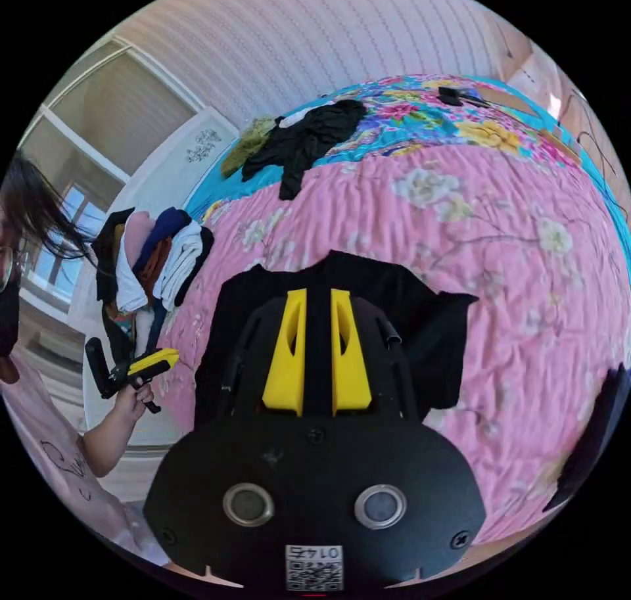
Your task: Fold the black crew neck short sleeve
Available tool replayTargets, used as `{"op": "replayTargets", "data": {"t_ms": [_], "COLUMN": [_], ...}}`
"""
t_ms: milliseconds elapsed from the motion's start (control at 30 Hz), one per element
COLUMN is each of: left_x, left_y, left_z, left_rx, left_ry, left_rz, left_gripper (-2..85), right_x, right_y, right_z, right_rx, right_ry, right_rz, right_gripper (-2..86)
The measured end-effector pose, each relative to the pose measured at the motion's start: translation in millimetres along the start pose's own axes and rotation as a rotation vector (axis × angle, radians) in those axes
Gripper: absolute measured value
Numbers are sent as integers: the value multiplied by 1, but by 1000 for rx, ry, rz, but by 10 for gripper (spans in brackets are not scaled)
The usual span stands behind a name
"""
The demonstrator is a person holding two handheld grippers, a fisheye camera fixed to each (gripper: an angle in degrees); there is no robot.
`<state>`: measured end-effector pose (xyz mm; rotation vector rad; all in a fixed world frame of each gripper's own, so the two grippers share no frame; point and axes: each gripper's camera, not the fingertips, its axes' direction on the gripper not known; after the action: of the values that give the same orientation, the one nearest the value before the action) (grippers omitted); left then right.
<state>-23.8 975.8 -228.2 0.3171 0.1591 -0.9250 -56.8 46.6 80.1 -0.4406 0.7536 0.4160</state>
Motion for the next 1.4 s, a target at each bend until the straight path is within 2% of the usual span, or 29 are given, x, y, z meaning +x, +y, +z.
{"op": "replayTargets", "data": {"t_ms": [100,200,467,633,733,867,967,1033,1133,1200,1400], "left_x": [43,96,224,275,273,267,268,268,262,257,234], "left_y": [-46,-97,-204,-221,-219,-219,-218,-215,-216,-218,-231], "left_z": [42,94,241,349,368,372,374,378,380,381,366], "left_rx": [-8,-36,-162,-406,-431,-422,-427,-419,-400,-401,-359], "left_ry": [100,199,194,107,97,116,121,85,118,141,220], "left_rz": [112,237,471,585,581,571,589,630,632,613,536], "left_gripper": [44,50,60,64,60,61,64,51,5,-4,-10], "right_x": [72,121,197,221,235,221,217,229,252,262,261], "right_y": [63,107,143,146,152,154,150,152,171,180,178], "right_z": [-20,-20,13,33,36,27,46,65,54,66,53], "right_rx": [-5,-13,-9,-35,-23,14,-26,-121,-20,-75,66], "right_ry": [43,-17,-188,-181,-234,-144,-129,-93,-142,-171,-158], "right_rz": [206,303,346,317,302,140,75,138,244,283,249], "right_gripper": [72,79,124,79,69,81,66,35,11,7,38]}}
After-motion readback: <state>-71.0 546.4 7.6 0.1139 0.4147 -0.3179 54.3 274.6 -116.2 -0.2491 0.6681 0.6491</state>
